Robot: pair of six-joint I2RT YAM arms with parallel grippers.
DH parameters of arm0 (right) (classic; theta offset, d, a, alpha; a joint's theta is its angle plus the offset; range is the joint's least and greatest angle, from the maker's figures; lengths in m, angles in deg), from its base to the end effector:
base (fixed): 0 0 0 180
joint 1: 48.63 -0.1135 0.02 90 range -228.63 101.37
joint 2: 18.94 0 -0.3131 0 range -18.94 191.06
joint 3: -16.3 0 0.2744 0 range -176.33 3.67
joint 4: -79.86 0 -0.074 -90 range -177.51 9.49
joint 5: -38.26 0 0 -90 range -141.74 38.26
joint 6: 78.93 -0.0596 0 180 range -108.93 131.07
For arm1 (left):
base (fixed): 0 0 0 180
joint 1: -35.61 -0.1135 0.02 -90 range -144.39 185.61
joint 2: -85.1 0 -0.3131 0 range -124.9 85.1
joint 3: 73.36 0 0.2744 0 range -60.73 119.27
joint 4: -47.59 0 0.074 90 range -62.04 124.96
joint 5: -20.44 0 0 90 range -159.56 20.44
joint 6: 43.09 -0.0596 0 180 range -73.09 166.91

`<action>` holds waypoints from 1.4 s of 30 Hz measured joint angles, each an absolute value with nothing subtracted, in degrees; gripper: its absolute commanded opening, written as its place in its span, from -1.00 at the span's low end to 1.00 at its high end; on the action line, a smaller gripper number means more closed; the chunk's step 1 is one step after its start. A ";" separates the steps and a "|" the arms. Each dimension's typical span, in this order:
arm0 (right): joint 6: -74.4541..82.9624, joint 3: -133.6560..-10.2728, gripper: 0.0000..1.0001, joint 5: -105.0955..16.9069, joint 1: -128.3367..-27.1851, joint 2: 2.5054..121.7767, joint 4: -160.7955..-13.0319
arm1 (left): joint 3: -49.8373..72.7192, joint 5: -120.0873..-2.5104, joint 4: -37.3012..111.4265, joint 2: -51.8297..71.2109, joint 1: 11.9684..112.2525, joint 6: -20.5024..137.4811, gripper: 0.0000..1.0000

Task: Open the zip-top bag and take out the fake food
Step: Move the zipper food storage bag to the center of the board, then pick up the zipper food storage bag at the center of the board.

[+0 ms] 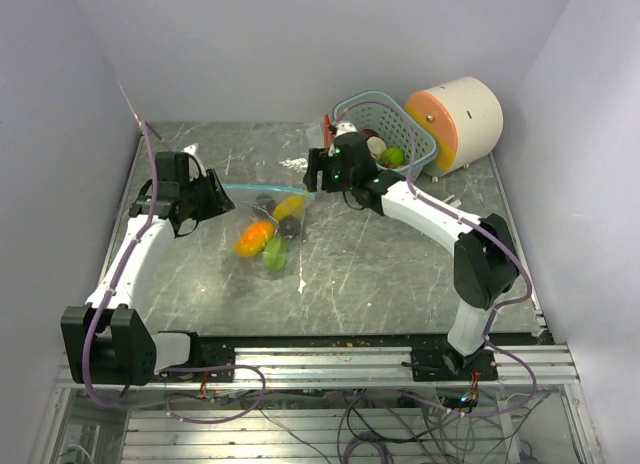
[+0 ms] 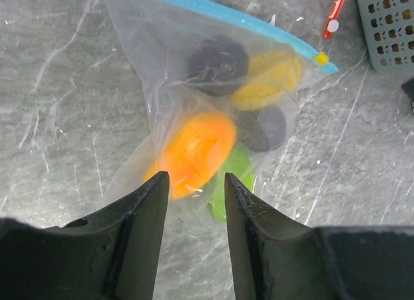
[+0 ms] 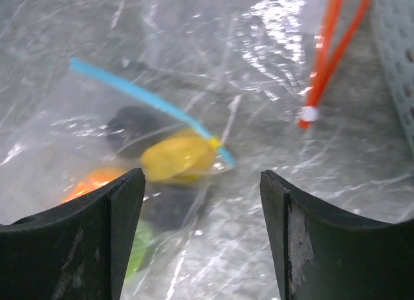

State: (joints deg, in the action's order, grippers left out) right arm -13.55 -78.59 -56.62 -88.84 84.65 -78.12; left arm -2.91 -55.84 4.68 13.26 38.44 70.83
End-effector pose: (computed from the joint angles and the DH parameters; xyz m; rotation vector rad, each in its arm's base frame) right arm 0.3694 0.3057 0.3082 -0.2410 2.1469 0.5811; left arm 0.2901 -0.0285 0.3122 -0.3157 2.3523 -0.5085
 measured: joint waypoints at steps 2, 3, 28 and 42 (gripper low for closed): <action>-13.55 -78.50 0.53 -55.31 -85.54 85.35 -78.95 | -2.29 -55.89 4.61 13.64 38.44 70.42 -0.09; -13.53 -78.48 0.54 -54.52 -84.49 86.18 -79.28 | -1.92 -55.87 4.61 13.88 38.44 70.20 -0.13; -8.83 -77.93 -1.00 -43.53 -85.01 92.56 -85.75 | -1.24 -55.71 4.04 15.62 38.44 69.43 -0.25; 3.58 -82.96 -1.00 -26.50 -84.62 84.67 -82.10 | 4.42 -40.61 15.71 15.52 38.42 68.76 0.21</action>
